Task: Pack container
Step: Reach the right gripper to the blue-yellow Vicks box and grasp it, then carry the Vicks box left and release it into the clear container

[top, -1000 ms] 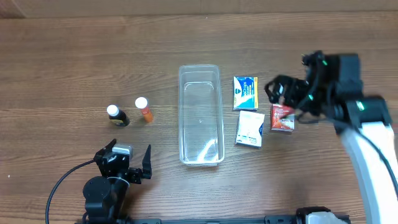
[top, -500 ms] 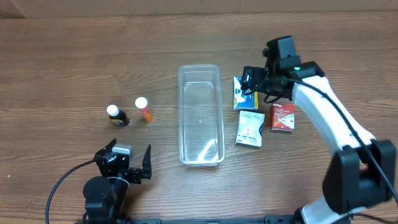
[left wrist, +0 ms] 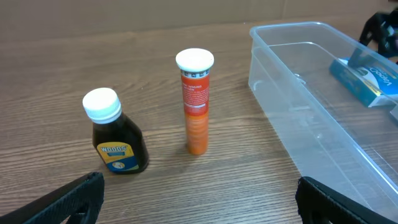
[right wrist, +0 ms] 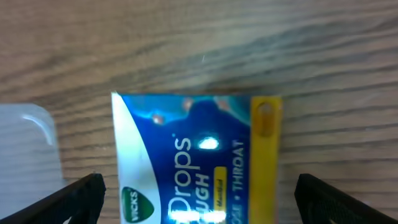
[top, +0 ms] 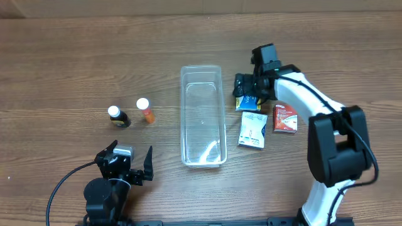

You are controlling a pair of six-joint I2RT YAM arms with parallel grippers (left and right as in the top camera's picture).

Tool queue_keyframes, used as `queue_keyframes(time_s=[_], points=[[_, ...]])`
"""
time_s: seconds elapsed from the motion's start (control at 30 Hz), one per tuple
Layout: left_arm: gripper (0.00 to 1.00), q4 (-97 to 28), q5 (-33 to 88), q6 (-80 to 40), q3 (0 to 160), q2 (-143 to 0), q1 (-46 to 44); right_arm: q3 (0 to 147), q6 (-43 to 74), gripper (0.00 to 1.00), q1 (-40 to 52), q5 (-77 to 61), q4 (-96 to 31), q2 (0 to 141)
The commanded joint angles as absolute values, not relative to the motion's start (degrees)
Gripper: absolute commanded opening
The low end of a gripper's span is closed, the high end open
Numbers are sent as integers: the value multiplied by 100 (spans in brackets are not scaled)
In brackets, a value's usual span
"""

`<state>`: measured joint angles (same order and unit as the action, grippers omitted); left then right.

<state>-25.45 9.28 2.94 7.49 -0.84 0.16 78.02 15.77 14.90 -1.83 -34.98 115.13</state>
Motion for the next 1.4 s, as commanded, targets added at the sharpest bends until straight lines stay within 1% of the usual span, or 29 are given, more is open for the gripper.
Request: queue_keyframes(time_s=[0.0, 0.2, 0.37, 0.47, 0.53, 0.57, 0.73, 0.87, 0.93, 1.13, 1.27, 1.37], points=[[100, -2521, 993, 215, 727, -30, 73, 7959, 1503, 100, 1538, -56, -3452, 11824], [100, -2523, 993, 215, 727, -30, 73, 7966, 1527, 100, 1538, -21, -3459, 11891], [100, -2523, 993, 215, 727, -30, 73, 8359, 1525, 81, 1540, 379, -4023, 11638], [100, -2523, 993, 215, 727, -30, 73, 8764, 1527, 77, 1549, 432, -4515, 11430], [100, -2523, 993, 215, 727, -30, 73, 9041, 1527, 72, 1577, 432, -4864, 11303], [100, -2523, 993, 215, 727, -30, 73, 9192, 1527, 70, 1605, 432, -5050, 11225], [100, -2523, 993, 215, 727, -30, 73, 9913, 1570, 70, 1942, 467, -5857, 10713], [100, -2523, 996, 215, 727, -30, 73, 10180, 2018, 70, 2488, 340, -6246, 10455], [100, -2523, 993, 215, 727, -30, 73, 10167, 2235, 68, 2792, 224, -6298, 10453], [100, -2523, 993, 215, 727, -30, 73, 9841, 2930, 65, 3649, 342, -5959, 10669], [100, -2523, 993, 215, 727, -30, 73, 9539, 3299, 64, 3830, 528, -5542, 10932], [100, -2523, 993, 215, 727, -30, 73, 9450, 3323, 64, 3813, 537, -5275, 11238]])
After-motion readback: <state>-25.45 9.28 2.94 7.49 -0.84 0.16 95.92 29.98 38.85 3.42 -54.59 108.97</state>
